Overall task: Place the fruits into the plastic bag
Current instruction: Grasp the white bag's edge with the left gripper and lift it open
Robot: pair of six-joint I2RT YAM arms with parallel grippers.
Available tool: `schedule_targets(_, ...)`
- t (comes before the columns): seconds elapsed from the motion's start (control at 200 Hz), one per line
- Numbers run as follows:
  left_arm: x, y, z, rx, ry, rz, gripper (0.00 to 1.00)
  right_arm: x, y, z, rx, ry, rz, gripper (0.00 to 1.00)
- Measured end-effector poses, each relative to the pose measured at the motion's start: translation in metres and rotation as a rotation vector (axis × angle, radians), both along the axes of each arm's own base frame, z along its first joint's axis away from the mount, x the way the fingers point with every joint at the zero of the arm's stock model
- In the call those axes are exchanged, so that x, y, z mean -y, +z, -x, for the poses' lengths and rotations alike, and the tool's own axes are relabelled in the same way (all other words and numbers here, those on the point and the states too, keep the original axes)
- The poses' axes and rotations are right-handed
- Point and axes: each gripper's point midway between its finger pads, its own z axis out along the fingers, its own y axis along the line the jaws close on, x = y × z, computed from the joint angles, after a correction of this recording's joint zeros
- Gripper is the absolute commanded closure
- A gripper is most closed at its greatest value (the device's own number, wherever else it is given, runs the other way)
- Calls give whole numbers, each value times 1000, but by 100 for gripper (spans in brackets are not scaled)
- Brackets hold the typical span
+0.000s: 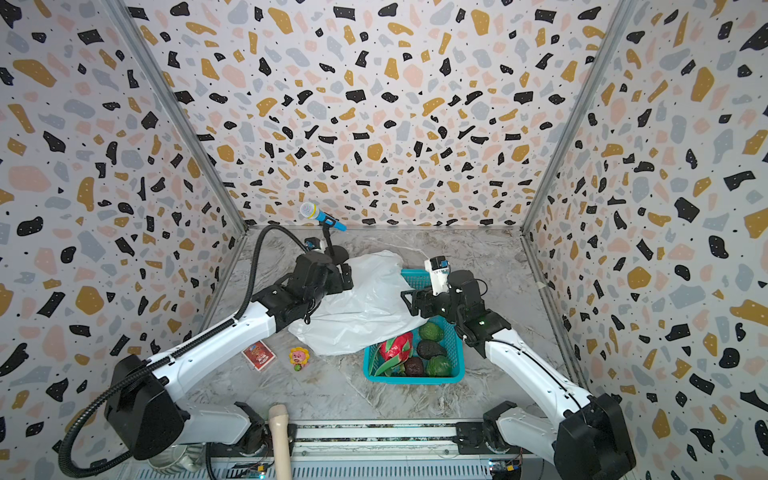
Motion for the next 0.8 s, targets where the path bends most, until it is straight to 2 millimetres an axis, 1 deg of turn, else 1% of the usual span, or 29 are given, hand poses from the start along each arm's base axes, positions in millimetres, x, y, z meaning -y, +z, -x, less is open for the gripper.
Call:
schedule_targets(0.045, 12, -1, 2, -24, -38, 2, 0, -1, -8, 5, -31, 16, 2, 30)
schedule_targets(0.065, 16, 0, 3, -32, -52, 5, 0, -1, -11, 6, -40, 20, 4, 36)
schedule_targets(0.075, 17, 0, 3, -34, -56, 5, 0, -2, -12, 7, -44, 23, 3, 37)
schedule_targets(0.095, 21, 1, 4, -39, -68, 8, 0, -2, -15, 9, -57, 27, 3, 42)
schedule_targets(0.105, 22, 2, 4, -41, -72, 9, 0, -2, -17, 9, -61, 29, 7, 47)
schedule_targets(0.14, 28, 5, 5, -48, -91, 14, 0, -2, -21, 10, -71, 35, 9, 53)
schedule_targets(0.19, 35, 10, 6, -58, -118, 25, 0, -4, -26, 12, -91, 47, 5, 68)
schedule_targets(0.23, 40, 12, 6, -66, -134, 32, 1, -7, -29, 14, -101, 63, 5, 75)
schedule_targets(0.255, 43, 14, 6, -72, -146, 38, 1, -8, -31, 15, -113, 72, -1, 84)
schedule_targets(0.26, 44, 14, 6, -74, -149, 39, 1, -8, -32, 15, -109, 76, 2, 88)
schedule_targets(0.265, 44, 14, 6, -74, -149, 39, 1, -8, -32, 15, -109, 76, 2, 88)
schedule_targets(0.3, 48, 15, 7, -87, -169, 46, 1, -12, -34, 16, -116, 94, 1, 100)
schedule_targets(0.44, 63, 14, 10, -145, -233, 63, 0, -23, -38, 24, -129, 146, -4, 100)
schedule_targets(0.586, 81, 11, 20, -219, -322, 97, 0, -41, -29, 38, -74, 223, 1, 100)
schedule_targets(0.711, 92, 8, 36, -284, -404, 135, 0, -62, -11, 49, 6, 286, 20, 100)
schedule_targets(0.801, 96, 8, 45, -319, -443, 146, 0, -77, 10, 53, 85, 312, 26, 100)
